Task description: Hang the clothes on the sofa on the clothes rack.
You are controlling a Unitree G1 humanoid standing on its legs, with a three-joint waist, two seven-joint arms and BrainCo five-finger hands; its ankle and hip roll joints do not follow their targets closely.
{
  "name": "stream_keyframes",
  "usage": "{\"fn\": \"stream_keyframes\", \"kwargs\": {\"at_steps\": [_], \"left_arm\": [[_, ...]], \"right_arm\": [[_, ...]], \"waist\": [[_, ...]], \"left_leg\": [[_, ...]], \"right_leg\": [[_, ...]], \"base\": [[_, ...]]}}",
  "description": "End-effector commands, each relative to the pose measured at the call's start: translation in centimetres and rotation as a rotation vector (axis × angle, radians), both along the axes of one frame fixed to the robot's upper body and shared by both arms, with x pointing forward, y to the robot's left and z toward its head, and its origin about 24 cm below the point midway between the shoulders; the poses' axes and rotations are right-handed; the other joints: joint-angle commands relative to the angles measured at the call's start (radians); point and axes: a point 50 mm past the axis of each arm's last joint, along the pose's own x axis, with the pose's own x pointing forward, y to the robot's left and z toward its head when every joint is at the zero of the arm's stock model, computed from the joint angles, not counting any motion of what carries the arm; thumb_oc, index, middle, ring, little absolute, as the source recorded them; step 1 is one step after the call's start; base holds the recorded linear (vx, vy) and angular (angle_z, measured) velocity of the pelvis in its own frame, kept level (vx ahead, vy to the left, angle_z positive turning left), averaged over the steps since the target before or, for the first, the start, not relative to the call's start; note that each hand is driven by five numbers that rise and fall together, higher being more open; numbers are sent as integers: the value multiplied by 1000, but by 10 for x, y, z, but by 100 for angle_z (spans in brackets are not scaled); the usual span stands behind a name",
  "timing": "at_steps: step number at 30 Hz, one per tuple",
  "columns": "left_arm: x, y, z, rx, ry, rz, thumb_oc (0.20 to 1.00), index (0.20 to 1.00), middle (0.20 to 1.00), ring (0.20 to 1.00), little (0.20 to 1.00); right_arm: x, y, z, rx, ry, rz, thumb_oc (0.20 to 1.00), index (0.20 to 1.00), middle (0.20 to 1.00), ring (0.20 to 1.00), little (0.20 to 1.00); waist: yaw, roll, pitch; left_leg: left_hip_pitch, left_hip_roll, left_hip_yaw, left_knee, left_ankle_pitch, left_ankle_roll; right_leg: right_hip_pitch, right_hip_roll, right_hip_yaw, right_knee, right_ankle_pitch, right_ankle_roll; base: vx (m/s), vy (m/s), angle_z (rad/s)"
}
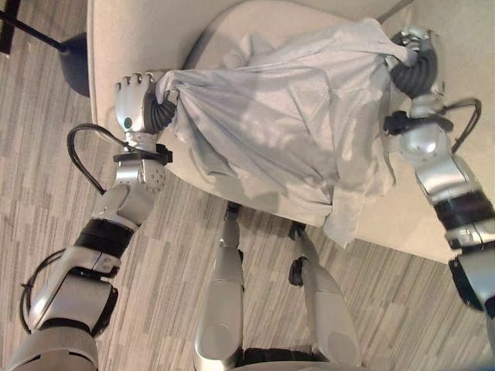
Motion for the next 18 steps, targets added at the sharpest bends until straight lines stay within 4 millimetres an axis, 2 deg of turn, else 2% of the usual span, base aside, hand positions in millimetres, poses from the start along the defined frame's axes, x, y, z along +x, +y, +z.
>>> {"fn": "stream_keyframes", "kwargs": {"at_steps": [1, 6, 7, 12, 13, 18], "left_arm": [[-3, 16, -5, -107, -24, 47, 200, 200, 200, 200, 200], [-16, 14, -23, -133, 19, 0, 200, 200, 200, 200, 200], [-17, 15, -24, -133, 23, 0, 200, 200, 200, 200, 200], [-29, 11, -36, -133, 67, -47, 200, 200, 200, 200, 200], [-30, 12, -36, -133, 70, -46, 200, 200, 200, 200, 200], [-31, 0, -35, -105, 81, -108, 200, 200, 200, 200, 200]], "right_arm": [[-9, -20, -3, -49, -23, -71, 200, 200, 200, 200, 200], [-18, -14, -20, -71, 12, -25, 200, 200, 200, 200, 200], [-19, -14, -21, -71, 15, -24, 200, 200, 200, 200, 200], [-25, 0, -23, -41, 15, 68, 200, 200, 200, 200, 200], [-25, 0, -24, -42, 18, 69, 200, 200, 200, 200, 200], [-29, 12, -20, -19, -1, 126, 200, 200, 200, 200, 200]], "waist": [[-8, 0, -142], [-8, 3, -251], [-8, 2, -252], [1, 6, -353], [2, 6, -353], [12, 6, -430]], "left_leg": [[102, 5, 70, -17, -147, 12], [181, 2, 86, -17, -159, 10], [184, 2, 86, -17, -160, 11], [273, 9, 99, -17, -189, 21], [277, 9, 100, -17, -191, 21], [347, 15, 110, -17, -215, 28]], "right_leg": [[38, -87, 34, 39, -64, 71], [138, -87, 19, 7, -63, 73], [143, -87, 19, 4, -62, 73], [225, -84, 17, -18, -72, 70], [228, -83, 18, -18, -73, 70], [286, -86, 19, -19, -93, 72]], "base": [[51, -51, 1], [82, -53, 5], [79, -9, 1], [116, 0, 1], [82, 7, -9], [98, 10, -6]]}}
